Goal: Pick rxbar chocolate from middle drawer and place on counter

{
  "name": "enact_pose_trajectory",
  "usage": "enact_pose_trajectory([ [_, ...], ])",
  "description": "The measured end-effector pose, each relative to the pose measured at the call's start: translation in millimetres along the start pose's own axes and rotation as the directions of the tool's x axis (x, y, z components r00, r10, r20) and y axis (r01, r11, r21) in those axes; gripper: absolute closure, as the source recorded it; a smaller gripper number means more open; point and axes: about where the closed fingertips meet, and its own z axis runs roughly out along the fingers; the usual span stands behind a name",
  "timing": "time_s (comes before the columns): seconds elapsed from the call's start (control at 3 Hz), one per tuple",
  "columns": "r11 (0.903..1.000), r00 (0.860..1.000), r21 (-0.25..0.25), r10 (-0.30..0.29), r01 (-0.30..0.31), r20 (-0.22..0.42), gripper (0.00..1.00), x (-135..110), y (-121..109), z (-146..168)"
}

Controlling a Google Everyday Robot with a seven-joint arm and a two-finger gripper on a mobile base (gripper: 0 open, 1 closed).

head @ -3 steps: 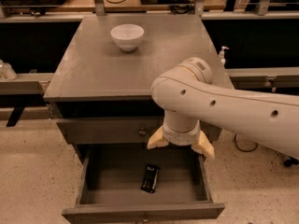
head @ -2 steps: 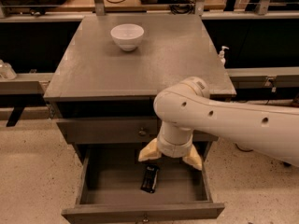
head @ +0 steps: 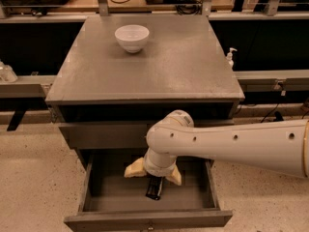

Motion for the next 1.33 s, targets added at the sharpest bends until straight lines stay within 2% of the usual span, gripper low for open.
enact_pose_trajectory([
  [0.33,0.9999,1.000,0.012,0.000,0.000,-0.012,0.00,3.1,-2.7,1.2],
  [0.67,0.9997,1.000,-0.023,0.009,-0.008,0.005,0.00,8.6,-2.6,9.8],
  [1.0,0.9933,0.995,-0.064,0.096,-0.096,-0.006,0.00,30.0,21.6,55.1],
  [1.33,0.9835,0.983,-0.063,0.165,-0.170,-0.078,0.00,44.9,41.5,85.6],
])
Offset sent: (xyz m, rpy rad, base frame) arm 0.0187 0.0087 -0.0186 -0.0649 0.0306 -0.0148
